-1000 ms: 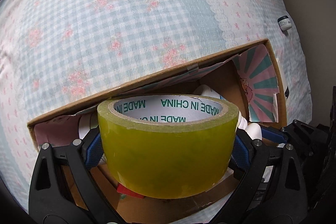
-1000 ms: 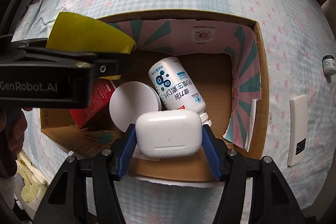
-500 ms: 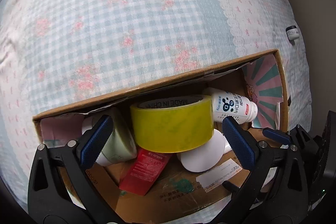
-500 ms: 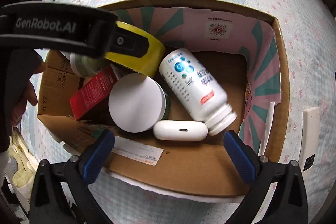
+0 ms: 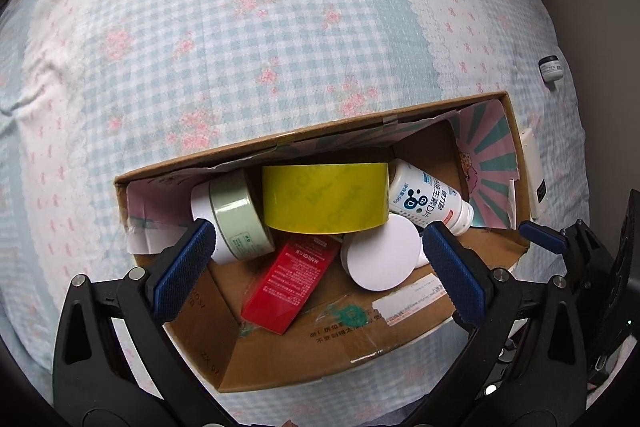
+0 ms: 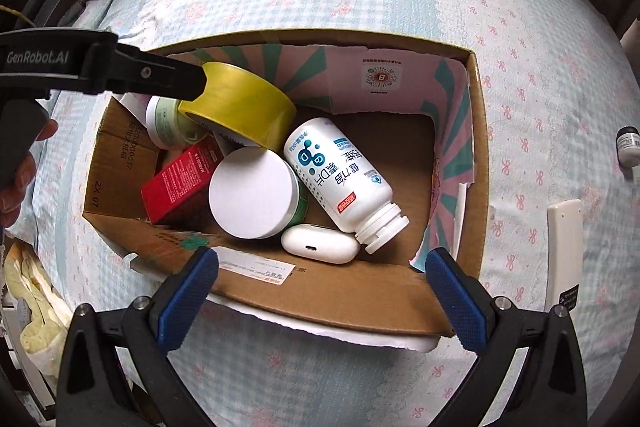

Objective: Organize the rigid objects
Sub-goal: 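Withdraw both tools toward the white remote and black-lid jar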

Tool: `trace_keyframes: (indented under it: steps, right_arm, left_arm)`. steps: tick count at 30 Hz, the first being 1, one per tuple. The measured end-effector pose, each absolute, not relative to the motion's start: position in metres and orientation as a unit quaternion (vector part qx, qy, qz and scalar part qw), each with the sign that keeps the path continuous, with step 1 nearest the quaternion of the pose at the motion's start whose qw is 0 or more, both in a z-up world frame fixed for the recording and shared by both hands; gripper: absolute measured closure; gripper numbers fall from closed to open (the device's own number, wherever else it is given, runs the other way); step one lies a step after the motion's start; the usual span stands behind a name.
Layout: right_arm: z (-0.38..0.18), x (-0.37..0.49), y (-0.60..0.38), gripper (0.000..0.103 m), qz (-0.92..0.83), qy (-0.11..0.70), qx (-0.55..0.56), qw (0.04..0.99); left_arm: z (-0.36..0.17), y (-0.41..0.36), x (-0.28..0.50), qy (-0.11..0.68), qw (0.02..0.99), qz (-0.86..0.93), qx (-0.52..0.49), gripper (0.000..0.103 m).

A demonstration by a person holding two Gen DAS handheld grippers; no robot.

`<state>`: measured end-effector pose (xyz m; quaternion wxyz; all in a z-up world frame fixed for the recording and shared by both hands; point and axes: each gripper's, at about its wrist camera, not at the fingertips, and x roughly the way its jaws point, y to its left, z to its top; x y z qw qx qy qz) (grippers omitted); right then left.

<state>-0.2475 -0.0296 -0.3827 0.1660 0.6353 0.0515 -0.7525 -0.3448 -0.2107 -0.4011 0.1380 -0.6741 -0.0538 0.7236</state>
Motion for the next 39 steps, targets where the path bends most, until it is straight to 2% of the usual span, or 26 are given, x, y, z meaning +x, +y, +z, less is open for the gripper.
trace_keyframes:
  steps: [7,16,24,32,39]
  right_arm:
    - [-0.345,-0.249,-0.015,0.0,-0.761,0.074,0.626,0.149]
    - [-0.301,-0.248,0.016,0.0,-0.793,0.038,0.6,0.102]
    - [-0.246,-0.241,0.079,0.0,-0.817,0.046,0.572,0.058]
    - [-0.221,-0.248,0.163,0.0,-0.838,0.034,0.544,0.038]
    - [-0.232,-0.271,0.252,0.0,-0.843,0.035,0.535,0.053]
  left_arm:
    - [-0.361,-0.22,-0.327,-0.05,0.127,0.749,-0.649,0.0]
    - [-0.301,-0.21,-0.292,-0.038,0.132,0.776,-0.615,0.0]
    - [-0.251,-0.167,-0.262,0.012,0.139,0.807,-0.574,0.0]
    - [-0.224,-0.117,-0.247,-0.025,0.101,0.824,-0.557,0.0]
    - [-0.23,-0.041,-0.232,-0.056,0.042,0.818,-0.571,0.0]
